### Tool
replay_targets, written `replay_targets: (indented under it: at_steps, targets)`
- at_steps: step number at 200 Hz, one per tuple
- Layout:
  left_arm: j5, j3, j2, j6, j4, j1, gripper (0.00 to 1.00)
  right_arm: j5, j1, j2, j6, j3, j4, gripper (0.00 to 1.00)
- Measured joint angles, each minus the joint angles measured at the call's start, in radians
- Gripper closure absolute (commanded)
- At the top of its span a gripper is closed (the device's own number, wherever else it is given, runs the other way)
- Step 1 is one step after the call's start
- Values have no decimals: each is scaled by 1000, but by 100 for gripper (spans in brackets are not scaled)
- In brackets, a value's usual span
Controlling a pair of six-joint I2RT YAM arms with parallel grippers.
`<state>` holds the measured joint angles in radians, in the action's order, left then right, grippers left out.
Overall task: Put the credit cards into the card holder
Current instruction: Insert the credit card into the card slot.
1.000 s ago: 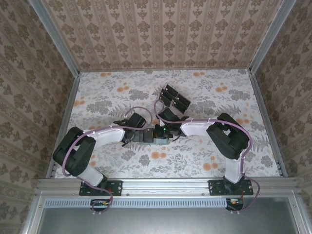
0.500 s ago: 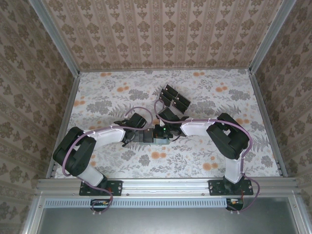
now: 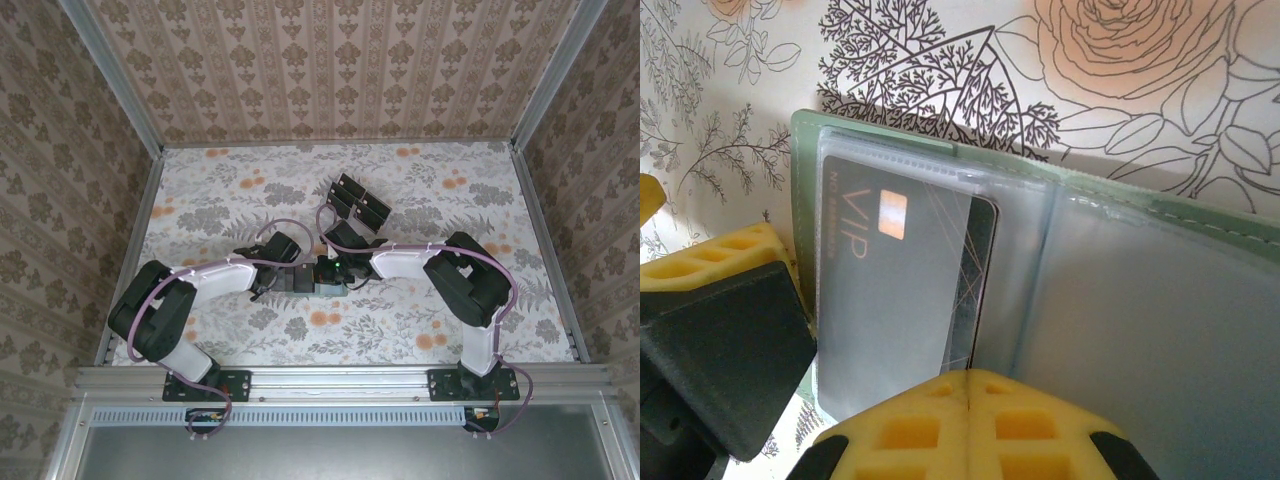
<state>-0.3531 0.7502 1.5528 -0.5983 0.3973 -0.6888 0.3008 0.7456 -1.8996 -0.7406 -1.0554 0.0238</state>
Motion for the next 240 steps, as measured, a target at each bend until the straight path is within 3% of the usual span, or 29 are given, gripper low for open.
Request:
replay_targets:
  at_steps: [132, 240]
  targets:
    - [8, 70, -83, 0, 66, 18, 0, 23, 3, 0, -7, 3, -21, 100]
    - [25, 232, -164, -53, 150, 70, 0, 41, 3, 73, -5, 3, 13, 83]
